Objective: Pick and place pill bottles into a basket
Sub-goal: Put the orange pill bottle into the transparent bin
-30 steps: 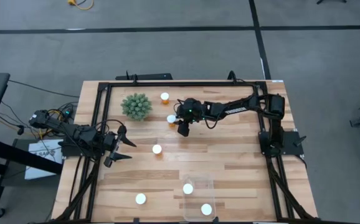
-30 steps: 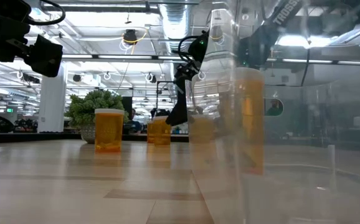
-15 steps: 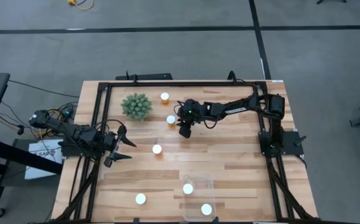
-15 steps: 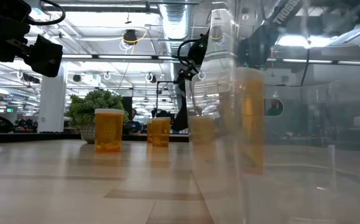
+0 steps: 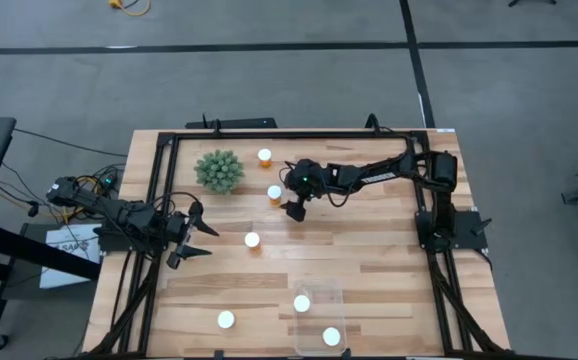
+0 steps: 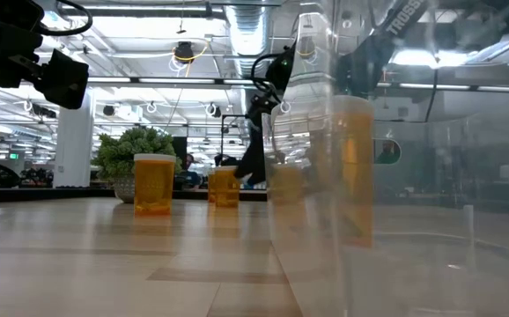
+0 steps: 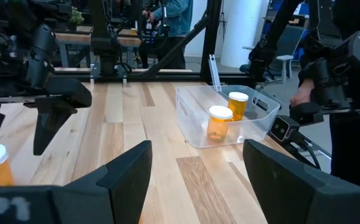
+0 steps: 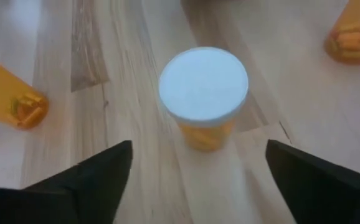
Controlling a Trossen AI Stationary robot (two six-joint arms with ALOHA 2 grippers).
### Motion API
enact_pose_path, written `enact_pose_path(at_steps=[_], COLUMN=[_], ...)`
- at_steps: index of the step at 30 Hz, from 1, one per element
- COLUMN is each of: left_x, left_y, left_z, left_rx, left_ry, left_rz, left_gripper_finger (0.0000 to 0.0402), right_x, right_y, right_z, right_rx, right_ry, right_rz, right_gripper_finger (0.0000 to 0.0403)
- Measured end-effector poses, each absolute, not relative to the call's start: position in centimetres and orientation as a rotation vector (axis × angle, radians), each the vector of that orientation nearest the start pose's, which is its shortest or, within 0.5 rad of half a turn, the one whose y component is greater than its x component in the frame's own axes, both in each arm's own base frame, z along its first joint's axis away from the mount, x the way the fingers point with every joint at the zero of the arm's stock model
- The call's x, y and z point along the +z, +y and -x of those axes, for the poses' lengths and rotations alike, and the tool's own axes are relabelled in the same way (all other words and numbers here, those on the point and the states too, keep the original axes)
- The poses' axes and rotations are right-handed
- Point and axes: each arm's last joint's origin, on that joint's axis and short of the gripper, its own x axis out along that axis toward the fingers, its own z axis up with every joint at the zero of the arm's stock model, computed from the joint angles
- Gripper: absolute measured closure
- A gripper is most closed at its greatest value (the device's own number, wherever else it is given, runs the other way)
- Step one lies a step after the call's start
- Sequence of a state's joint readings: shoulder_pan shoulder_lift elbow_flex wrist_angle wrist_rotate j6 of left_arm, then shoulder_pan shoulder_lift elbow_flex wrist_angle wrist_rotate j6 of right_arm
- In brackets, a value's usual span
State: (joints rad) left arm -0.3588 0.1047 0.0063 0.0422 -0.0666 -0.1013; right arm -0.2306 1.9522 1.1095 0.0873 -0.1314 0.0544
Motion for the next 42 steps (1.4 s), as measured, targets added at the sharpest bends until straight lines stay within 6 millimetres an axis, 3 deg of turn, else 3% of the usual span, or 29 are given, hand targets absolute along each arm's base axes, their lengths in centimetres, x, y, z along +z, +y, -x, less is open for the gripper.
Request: enact_pose_path(at_steps=[4, 13, 33, 37, 42], left_x=[16.1, 16.1, 16.1, 16.1, 16.1], left_y=[-3.5, -3.5, -3.5, -3.5, -3.5], left_z=[-9.8, -9.8, -9.8, -9.8, -9.8], left_rx=[-0.289, -0.289, -0.289, -0.288, -0.289], left_ry=[0.07, 0.07, 0.07, 0.07, 0.07], left_rz=[0.088, 0.088, 0.089, 0.089, 0.089], left_gripper_finger=[0.0159, 0.0159, 0.0159, 0.0159, 0.0159], right_x=[14.1, 15.7, 15.3, 14.0, 12.8], right_y=[-8.7, -9.0, -8.9, -8.5, -8.1], right_z=[-38.8, -39.9, -39.6, -40.6, -43.3], right_rx=[-0.118, -0.115, -0.095, -0.046, -0.032], right_ry=[0.734, 0.677, 0.732, 0.804, 0.902], right_rz=[-0.193, -0.173, -0.153, -0.187, -0.155], right_gripper_finger=[0.0006, 0.0027, 0.003, 0.003, 0.003])
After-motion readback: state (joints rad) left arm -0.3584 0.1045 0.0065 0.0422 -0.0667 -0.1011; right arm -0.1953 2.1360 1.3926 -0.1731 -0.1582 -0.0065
